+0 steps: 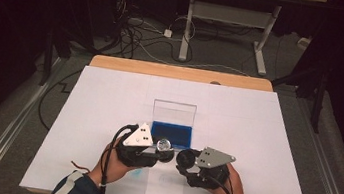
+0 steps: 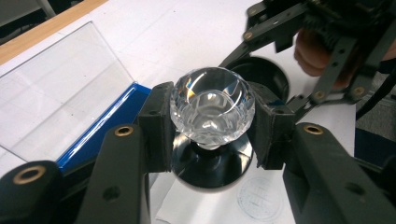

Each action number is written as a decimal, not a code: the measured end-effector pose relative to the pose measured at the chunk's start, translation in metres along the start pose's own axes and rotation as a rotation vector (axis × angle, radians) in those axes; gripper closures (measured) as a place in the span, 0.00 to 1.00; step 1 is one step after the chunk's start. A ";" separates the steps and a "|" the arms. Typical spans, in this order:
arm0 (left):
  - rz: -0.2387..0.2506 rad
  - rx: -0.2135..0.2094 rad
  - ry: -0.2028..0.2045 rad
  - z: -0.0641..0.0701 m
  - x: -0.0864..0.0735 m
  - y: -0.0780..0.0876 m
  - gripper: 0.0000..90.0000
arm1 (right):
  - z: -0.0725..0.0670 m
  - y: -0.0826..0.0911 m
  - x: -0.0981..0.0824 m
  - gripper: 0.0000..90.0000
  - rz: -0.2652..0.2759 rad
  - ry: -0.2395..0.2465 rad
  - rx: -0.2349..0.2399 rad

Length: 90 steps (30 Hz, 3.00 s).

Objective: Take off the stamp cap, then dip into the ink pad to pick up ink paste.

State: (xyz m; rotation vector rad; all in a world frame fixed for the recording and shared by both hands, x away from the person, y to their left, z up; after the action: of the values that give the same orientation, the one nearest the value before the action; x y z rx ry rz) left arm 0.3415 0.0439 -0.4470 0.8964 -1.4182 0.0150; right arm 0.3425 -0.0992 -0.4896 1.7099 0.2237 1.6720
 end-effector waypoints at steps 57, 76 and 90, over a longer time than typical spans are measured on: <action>0.029 0.049 -0.015 -0.032 0.016 -0.006 0.60 | 0.024 0.096 -0.044 0.43 0.073 -0.079 -0.152; 0.033 0.064 -0.035 -0.042 0.023 -0.013 0.60 | 0.025 0.097 -0.043 0.43 0.072 -0.078 -0.153; -0.003 0.070 -0.047 -0.043 0.021 -0.029 0.60 | 0.023 0.100 -0.044 0.43 0.057 -0.085 -0.171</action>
State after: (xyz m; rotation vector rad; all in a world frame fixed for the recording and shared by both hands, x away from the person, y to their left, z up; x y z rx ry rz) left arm 0.3964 0.0374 -0.4396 0.9618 -1.4678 0.0417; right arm 0.3224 -0.2061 -0.4627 1.6676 -0.0081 1.6064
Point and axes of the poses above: each handheld gripper's, and its own axes: y roughly backward along the jaws, x roughly out of its top, z roughly to its right, the point moved 8 cm from there along -y, roughly forward along the jaws, and after that the axes turned 8 degrees about x, right-handed, at the moved point
